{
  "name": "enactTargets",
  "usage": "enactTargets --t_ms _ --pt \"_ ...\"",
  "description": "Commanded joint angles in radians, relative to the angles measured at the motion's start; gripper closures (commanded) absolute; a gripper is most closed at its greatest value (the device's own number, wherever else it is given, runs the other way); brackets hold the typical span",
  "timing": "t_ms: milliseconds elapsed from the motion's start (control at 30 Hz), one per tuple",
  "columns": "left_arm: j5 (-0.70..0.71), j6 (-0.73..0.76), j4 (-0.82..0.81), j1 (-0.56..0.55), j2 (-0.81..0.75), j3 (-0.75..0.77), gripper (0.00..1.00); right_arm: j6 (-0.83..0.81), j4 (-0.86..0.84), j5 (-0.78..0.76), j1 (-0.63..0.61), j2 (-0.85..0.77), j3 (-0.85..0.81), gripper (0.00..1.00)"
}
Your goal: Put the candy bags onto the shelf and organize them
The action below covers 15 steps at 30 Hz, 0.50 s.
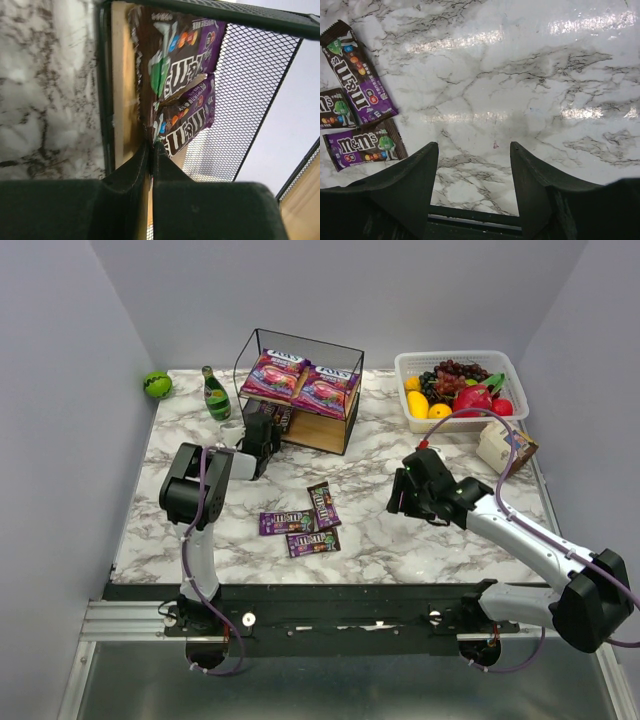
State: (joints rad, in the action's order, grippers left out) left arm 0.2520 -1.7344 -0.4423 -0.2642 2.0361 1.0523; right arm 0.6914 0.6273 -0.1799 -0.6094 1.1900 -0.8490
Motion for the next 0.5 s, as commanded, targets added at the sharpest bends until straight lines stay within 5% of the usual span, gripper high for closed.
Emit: enactTargets --t_ms 0,267,467 --pt "0.033 0.013 0.069 -0.007 0.032 0.049 0.81 -0.015 0.015 -0.023 0.011 -0.012 0.014 0.32" --pt "0.082 0.061 0.145 -0.013 -0.016 0.068 0.54 -0.021 0.012 -0.021 0.017 -0.004 0.008 0.32" --pt "0.073 0.091 0.165 -0.018 -0.059 0.046 0.46 -0.021 0.003 -0.016 0.019 0.002 0.005 0.32"
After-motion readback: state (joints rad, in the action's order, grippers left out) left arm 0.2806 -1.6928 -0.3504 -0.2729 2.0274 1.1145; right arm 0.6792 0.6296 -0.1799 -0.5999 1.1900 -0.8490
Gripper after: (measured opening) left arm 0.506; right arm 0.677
